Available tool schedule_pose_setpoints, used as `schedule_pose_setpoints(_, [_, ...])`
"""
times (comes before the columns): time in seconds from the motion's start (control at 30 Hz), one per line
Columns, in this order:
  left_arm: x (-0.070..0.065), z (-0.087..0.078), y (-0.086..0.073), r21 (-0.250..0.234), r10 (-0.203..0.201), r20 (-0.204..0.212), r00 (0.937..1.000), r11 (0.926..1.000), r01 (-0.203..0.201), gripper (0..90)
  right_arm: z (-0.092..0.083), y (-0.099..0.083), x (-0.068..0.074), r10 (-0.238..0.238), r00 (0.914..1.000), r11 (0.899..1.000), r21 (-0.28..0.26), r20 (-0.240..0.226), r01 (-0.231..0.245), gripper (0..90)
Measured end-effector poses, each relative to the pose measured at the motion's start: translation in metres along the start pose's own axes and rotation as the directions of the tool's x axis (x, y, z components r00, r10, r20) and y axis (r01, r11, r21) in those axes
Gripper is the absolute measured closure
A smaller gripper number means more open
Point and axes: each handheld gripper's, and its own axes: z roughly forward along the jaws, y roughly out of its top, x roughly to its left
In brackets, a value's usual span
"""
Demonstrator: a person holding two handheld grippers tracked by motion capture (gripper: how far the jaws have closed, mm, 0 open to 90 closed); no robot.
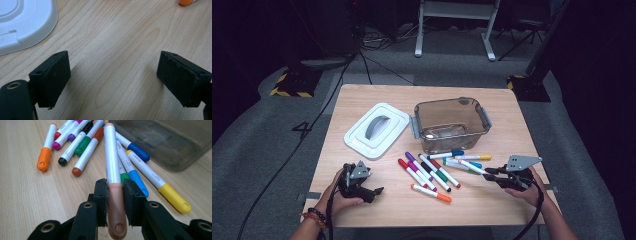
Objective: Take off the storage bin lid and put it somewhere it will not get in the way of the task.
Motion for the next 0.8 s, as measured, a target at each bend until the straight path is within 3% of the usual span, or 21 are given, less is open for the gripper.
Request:
schedule_pose_setpoints(0.43, [0.0,0.0,0.0,0.001,0.001,0.002,1.0,1.0,-0.001,12.2,-0.019,0.003,-0.006,0.013,0.9992,0.999,-0.05,0.038,-0.011,73.8])
schedule_pose_setpoints(0.8, [0.0,0.0,0.0,0.002,0.0,-0.001,1.0,1.0,0.0,12.2,-0.041,0.028,-0.001,-0.048,0.998,0.992,-0.115,0.042,0.052,73.8])
